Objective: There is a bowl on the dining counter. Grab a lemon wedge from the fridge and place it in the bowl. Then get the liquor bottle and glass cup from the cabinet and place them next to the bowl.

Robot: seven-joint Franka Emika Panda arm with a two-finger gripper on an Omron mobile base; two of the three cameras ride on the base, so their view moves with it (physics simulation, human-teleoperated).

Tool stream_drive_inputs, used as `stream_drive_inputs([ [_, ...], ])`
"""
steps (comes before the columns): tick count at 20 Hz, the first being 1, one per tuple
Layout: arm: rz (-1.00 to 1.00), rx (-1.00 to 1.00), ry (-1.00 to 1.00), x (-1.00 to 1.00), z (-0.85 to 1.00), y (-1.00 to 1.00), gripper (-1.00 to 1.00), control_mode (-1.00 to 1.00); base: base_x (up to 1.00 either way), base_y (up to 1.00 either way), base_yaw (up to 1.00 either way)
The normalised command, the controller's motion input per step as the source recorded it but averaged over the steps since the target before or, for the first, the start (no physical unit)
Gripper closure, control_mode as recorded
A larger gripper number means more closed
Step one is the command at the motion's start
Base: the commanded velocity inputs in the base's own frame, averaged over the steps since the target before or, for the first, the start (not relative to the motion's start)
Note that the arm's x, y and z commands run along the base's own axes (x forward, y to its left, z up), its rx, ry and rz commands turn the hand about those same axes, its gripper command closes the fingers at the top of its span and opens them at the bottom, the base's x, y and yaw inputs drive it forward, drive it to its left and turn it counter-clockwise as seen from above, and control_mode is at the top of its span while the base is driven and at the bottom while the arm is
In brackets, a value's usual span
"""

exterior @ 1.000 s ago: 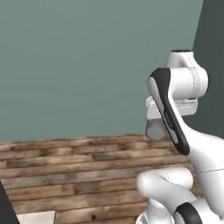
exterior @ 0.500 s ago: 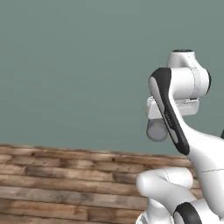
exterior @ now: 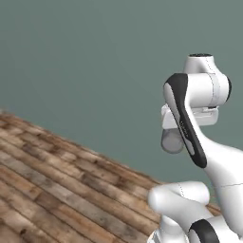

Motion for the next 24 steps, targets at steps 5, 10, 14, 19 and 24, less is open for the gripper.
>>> stream_drive_inputs([
  [5, 0.0, 0.0, 0.0, 0.0, 0.0, 0.0, 1.0, 1.0, 0.96, 0.0, 0.8],
  [10, 0.0, 0.0, 0.0, 0.0, 0.0, 0.0, 1.0, 1.0, 1.0, 0.0, 0.78],
  [14, 0.0, 0.0, 0.0, 0.0, 0.0, 0.0, 1.0, 1.0, 1.0, 0.0, 0.75],
  [19, 0.0, 0.0, 0.0, 0.0, 0.0, 0.0, 1.0, 1.0, 1.0, -0.02, 0.72],
  [24, 0.0, 0.0, 0.0, 0.0, 0.0, 0.0, 1.0, 1.0, 1.0, -0.25, 0.64],
])
